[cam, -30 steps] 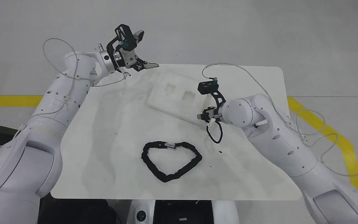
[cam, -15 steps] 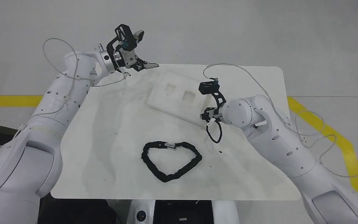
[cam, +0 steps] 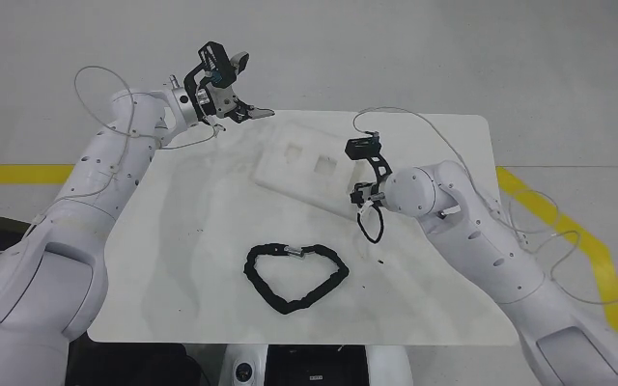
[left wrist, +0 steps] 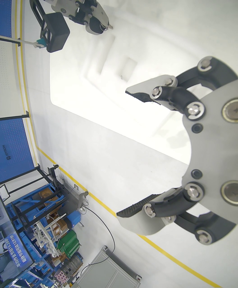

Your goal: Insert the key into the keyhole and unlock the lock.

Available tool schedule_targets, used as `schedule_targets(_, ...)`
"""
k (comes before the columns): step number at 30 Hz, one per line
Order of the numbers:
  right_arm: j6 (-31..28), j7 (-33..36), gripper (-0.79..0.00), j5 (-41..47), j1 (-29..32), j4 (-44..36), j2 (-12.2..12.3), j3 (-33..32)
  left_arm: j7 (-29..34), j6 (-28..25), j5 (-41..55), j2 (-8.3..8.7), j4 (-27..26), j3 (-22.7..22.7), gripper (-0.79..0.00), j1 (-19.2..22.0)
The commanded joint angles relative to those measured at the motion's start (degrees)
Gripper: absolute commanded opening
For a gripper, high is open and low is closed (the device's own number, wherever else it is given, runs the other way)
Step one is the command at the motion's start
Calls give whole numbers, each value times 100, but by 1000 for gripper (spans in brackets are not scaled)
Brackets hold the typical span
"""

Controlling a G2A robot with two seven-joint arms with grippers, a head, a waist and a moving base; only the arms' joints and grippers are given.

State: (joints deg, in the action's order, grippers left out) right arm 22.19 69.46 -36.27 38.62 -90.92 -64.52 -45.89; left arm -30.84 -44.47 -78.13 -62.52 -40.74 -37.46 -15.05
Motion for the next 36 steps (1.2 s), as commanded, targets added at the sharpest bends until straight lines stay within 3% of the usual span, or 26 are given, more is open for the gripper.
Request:
schedule_targets(1, 2, 38, -785, -136, -9, -51, 7, -9, 0, 0, 0, 0, 0, 0, 0, 0)
schedule_targets(11, 176, 518, -785, -1081, -135, -393, 30, 19, 0, 0, 0, 0, 0, 0, 0, 0)
schedule_targets(20, -126, 531, -785, -529, 127, -871, 107, -634, 0, 0, 0, 0, 0, 0, 0, 0)
schedule_targets(26, -532, 424, -785, -85, 684, -1271, 265, -1428, 0, 0, 0, 0, 0, 0, 0, 0)
schedule_targets(36, -1265, -95, -785, 751, 2100, -1850, 530, -3053, 0, 0, 0, 0, 0, 0, 0, 0)
